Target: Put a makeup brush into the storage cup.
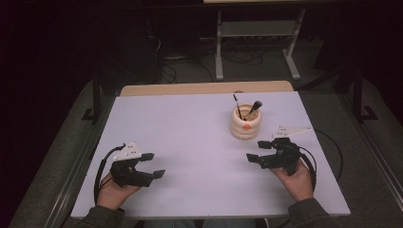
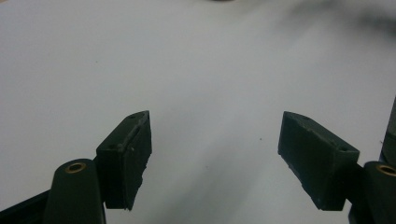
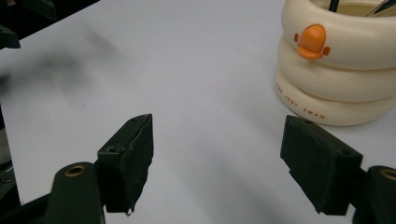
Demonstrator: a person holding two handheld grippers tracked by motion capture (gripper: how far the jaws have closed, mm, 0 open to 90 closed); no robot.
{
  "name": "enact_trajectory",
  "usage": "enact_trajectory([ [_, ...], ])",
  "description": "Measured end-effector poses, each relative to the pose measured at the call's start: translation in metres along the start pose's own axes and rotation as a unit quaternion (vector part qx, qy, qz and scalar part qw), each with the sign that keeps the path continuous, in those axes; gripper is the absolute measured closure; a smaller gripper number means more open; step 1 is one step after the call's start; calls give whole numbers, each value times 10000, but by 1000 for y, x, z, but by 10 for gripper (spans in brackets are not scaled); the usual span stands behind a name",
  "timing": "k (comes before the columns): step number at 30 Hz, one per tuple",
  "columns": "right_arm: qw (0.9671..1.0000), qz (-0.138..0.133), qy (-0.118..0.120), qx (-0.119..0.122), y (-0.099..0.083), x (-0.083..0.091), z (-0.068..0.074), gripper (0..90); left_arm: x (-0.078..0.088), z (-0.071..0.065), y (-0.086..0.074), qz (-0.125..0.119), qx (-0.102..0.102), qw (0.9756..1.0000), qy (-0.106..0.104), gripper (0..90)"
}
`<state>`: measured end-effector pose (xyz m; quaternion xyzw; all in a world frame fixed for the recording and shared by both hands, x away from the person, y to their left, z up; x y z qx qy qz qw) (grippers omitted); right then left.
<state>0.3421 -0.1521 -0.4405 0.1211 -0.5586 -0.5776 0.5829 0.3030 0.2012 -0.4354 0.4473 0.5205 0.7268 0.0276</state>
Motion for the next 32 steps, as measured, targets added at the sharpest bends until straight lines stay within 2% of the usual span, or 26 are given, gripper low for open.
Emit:
enact_trajectory([
  [3, 10000, -13, 5, 53, -2, 0, 2, 243, 1, 0, -2, -11, 5, 10000, -5, 254],
  [17, 10000, -11, 34, -16, -14, 0, 7, 234, 1, -2, -9, -27, 83, 10000, -29, 254],
  [19, 10000, -43, 39, -44, -15, 0, 8, 234, 2, -2, -9, -42, 95, 9999, -41, 254],
  [20, 10000, -54, 24, 22, -15, 1, 7, 234, 2, -3, -10, -49, 93, 9999, -43, 254],
  [22, 10000, -88, 13, -39, -16, 2, 8, 234, 3, -3, -9, -72, 91, 9999, -48, 254],
  [24, 9999, -129, -7, 23, -16, 3, 7, 234, 3, -4, -9, -90, 104, 9999, -60, 254],
  [27, 9998, -195, 0, -2, -17, 5, 9, 234, 1, -5, -12, -51, 49, 9999, -80, 253],
  [32, 9998, -195, 22, 27, -20, 7, 12, 234, 0, -5, -13, -40, 100, 9999, -77, 252],
])
Point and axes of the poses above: each handheld gripper's, and its own axes: x roughly backward along the jaws, y roughly out of its top, z roughly to its left, the point moved 8 cm from there along -x, roughly forward along the jaws, and after that the axes turned 12 degrees about y, right-handed, at the moved point
